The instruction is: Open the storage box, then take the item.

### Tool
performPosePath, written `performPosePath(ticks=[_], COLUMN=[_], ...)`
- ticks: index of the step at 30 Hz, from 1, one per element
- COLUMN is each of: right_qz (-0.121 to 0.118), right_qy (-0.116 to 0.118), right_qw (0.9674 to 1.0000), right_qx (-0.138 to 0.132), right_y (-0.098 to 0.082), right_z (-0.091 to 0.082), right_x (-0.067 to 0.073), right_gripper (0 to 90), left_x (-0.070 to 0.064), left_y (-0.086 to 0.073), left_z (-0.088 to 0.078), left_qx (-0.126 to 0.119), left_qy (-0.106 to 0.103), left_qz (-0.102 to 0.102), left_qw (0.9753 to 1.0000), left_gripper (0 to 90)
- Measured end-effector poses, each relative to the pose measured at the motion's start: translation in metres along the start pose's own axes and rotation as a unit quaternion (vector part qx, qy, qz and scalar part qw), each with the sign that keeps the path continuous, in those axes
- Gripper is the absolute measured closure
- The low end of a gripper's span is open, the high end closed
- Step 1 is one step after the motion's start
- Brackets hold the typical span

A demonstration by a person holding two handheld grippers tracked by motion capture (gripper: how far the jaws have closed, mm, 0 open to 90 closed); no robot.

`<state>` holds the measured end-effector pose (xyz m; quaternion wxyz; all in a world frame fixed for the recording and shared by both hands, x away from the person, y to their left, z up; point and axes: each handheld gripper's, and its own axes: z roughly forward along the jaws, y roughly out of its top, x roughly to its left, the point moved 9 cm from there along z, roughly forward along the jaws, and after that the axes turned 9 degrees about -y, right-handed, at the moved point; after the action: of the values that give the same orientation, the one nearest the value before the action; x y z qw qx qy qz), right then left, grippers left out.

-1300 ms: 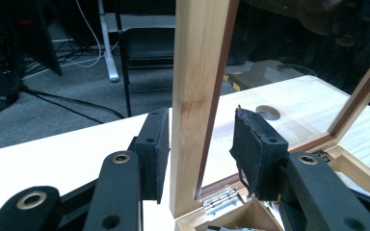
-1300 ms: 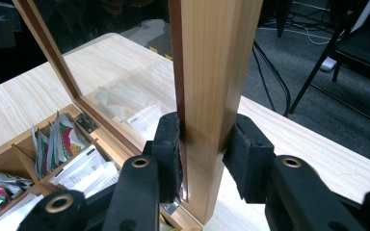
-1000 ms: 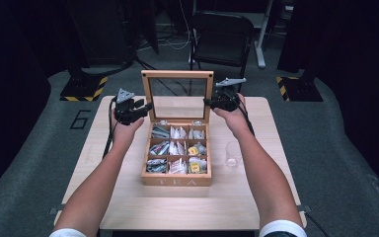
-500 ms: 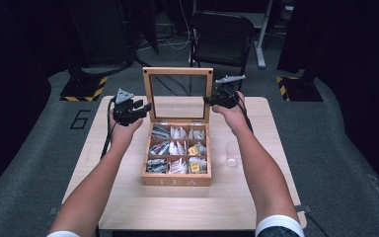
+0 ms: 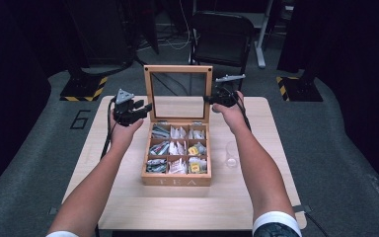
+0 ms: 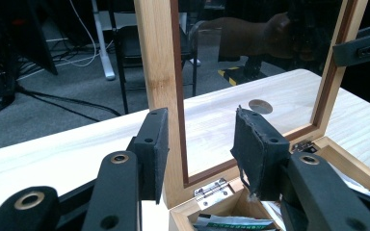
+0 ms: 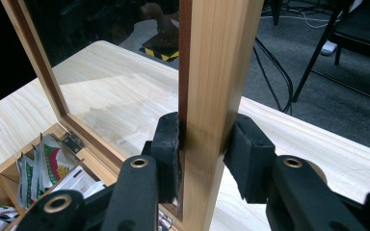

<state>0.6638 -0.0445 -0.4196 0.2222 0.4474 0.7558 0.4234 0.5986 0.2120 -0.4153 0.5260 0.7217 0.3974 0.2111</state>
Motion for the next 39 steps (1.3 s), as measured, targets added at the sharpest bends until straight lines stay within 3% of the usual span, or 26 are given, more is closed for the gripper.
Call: performPosePath(ticks=[4,8,12,18,27,29,39], right_qz=[-0.001,0.000,0.010,0.002,-0.009,-0.016,-0.018], right_qy=[-0.006,-0.014,-0.009,-0.030,-0.047,-0.061,-0.059], right_qw=[1.0000,0.9999,0.9999,0.9995,0.9988,0.9980,0.9981], right_qx=[-0.001,0.002,0.003,0.008,0.000,0.010,-0.005], right_y=[0.001,0.000,0.000,0.000,0.005,0.002,-0.014], right_z=[0.002,0.001,0.001,-0.001,-0.021,-0.028,-0.051], right_x=[-0.001,0.000,0.003,0.004,0.006,0.009,0.019], right_gripper=[65.3,64.5,56.2,50.4,46.0,46.4,42.9], left_x=[-0.001,0.001,0.003,0.006,0.005,0.007,0.007], left_y=[-0.002,-0.004,-0.007,-0.011,-0.010,-0.012,-0.011], left_z=[0.001,-0.001,-0.002,-0.006,-0.009,-0.009,-0.010], left_qx=[0.002,0.000,0.000,0.000,-0.003,0.002,-0.002], left_qy=[0.001,0.000,0.002,0.005,0.010,0.011,0.011], left_qz=[0.004,-0.005,-0.007,-0.012,-0.009,-0.011,-0.014], left_qw=[1.0000,1.0000,1.0000,0.9999,0.9999,0.9999,0.9998], left_gripper=[56.3,55.9,55.8,55.4,55.0,54.6,53.3])
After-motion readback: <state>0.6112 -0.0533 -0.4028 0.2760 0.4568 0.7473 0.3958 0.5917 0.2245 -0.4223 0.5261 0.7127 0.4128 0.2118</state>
